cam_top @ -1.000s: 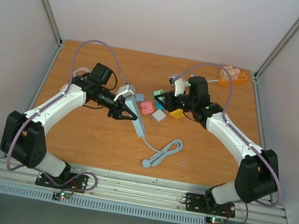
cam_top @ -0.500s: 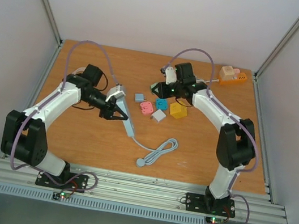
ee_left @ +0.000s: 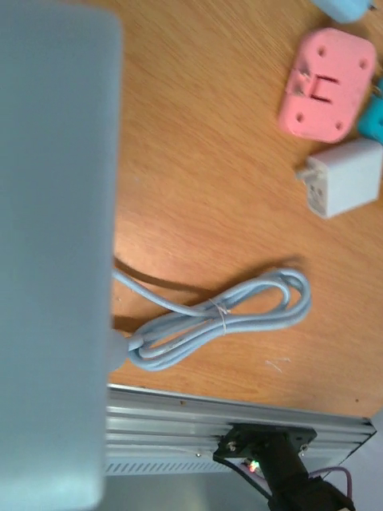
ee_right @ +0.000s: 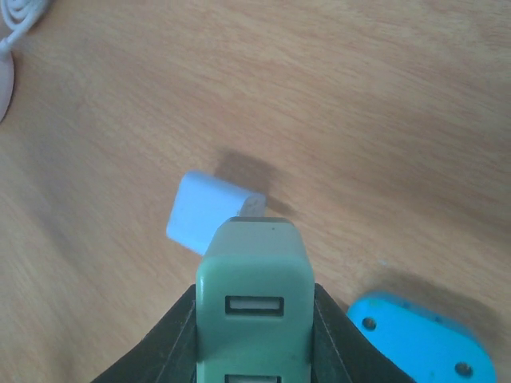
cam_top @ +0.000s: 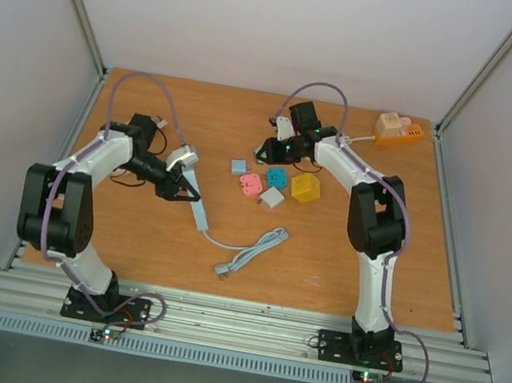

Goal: Pull the plug off the socket
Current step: Place the plug at the center of the board, then place the socket at the center of the board.

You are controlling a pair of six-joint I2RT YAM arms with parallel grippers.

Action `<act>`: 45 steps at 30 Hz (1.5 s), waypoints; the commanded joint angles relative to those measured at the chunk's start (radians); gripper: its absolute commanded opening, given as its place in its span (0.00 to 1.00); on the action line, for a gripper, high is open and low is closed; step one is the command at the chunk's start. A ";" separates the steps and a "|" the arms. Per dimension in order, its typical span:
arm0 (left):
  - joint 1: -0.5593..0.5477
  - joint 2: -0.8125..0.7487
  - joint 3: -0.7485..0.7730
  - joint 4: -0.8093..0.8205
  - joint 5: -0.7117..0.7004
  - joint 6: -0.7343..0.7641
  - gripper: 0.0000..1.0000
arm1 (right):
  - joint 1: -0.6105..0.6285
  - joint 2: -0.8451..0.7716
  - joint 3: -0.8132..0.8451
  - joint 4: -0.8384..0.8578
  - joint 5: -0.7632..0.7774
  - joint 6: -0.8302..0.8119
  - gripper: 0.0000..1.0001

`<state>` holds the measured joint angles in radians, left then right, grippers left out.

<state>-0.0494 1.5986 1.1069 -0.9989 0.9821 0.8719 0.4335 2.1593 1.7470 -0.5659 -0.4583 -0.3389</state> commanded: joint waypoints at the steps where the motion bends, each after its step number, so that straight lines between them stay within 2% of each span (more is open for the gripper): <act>1: 0.037 0.094 0.067 -0.062 -0.068 0.076 0.00 | -0.032 0.072 0.084 -0.056 -0.060 0.055 0.05; 7: 0.080 0.173 0.103 -0.019 -0.152 0.038 0.01 | -0.043 0.160 0.179 -0.096 -0.067 0.067 0.07; 11: 0.080 0.225 0.137 -0.011 -0.196 0.016 0.08 | -0.044 0.197 0.230 -0.123 -0.060 0.076 0.15; 13: 0.080 0.250 0.151 -0.002 -0.231 0.002 0.12 | -0.044 0.205 0.243 -0.139 -0.049 0.076 0.23; 18: 0.090 0.284 0.162 0.058 -0.324 -0.055 0.24 | -0.047 0.177 0.241 -0.172 -0.014 0.051 0.54; 22: 0.101 0.291 0.166 0.101 -0.371 -0.110 0.39 | -0.053 0.116 0.211 -0.173 0.002 0.024 0.69; 24: 0.101 0.293 0.165 0.127 -0.404 -0.136 0.44 | -0.056 0.086 0.191 -0.173 0.005 0.013 0.71; 35: 0.102 0.398 0.225 0.172 -0.551 -0.237 0.45 | -0.067 -0.109 0.039 -0.161 -0.033 -0.031 0.74; 38: 0.102 0.422 0.249 0.169 -0.586 -0.259 0.53 | -0.068 -0.163 0.000 -0.164 -0.046 -0.040 0.75; 45: 0.102 0.463 0.301 0.143 -0.648 -0.289 0.61 | -0.073 -0.277 -0.069 -0.153 -0.061 -0.043 0.75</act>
<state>0.0402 2.0163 1.3914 -0.9543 0.5629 0.5358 0.3679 1.9514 1.7039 -0.7265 -0.4973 -0.3656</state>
